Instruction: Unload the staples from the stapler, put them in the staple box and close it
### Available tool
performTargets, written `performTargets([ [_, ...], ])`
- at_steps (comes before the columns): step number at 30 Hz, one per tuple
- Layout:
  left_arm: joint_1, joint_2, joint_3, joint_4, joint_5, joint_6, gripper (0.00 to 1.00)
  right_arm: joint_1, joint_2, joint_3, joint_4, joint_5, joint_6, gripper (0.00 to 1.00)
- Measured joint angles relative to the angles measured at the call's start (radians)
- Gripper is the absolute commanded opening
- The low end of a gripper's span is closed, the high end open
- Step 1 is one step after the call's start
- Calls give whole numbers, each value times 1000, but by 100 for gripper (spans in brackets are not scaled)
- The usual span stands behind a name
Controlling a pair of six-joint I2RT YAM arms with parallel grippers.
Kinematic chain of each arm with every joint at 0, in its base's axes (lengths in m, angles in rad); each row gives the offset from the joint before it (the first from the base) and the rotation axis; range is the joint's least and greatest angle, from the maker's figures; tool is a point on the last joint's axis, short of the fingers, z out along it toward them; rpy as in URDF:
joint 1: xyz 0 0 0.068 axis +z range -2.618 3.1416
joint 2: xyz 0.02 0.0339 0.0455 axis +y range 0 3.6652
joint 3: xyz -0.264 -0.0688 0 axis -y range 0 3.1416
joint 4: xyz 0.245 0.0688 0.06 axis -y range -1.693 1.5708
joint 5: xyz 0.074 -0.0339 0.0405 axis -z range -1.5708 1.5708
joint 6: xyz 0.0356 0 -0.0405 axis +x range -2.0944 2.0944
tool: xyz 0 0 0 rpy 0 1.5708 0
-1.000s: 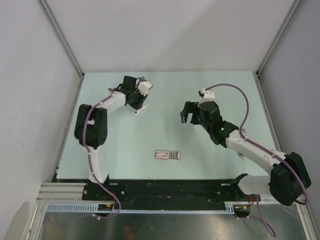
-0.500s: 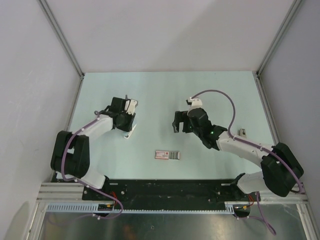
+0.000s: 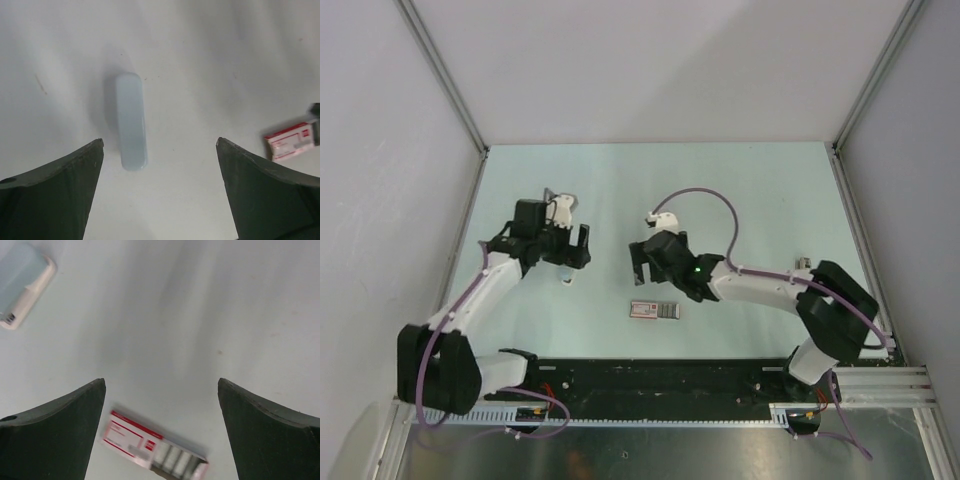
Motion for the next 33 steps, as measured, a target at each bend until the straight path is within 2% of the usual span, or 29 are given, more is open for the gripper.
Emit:
performTargets([
  [5, 156, -105, 65, -78, 121, 0, 99, 71, 161, 240, -120, 63, 68, 99],
  [12, 340, -197, 117, -133, 164, 29, 99, 156, 356, 563, -209, 97, 160, 99],
  [18, 449, -111, 118, -183, 220, 66, 100, 196, 626, 947, -357, 193, 212, 99],
  [23, 553, -23, 117, -204, 263, 91, 99, 220, 817, 1217, -481, 222, 245, 91],
  [27, 606, -24, 117, -208, 282, 117, 99, 224, 881, 1279, -545, 220, 277, 86],
  [33, 621, -31, 117, -208, 290, 146, 99, 217, 920, 1292, -584, 214, 311, 82],
])
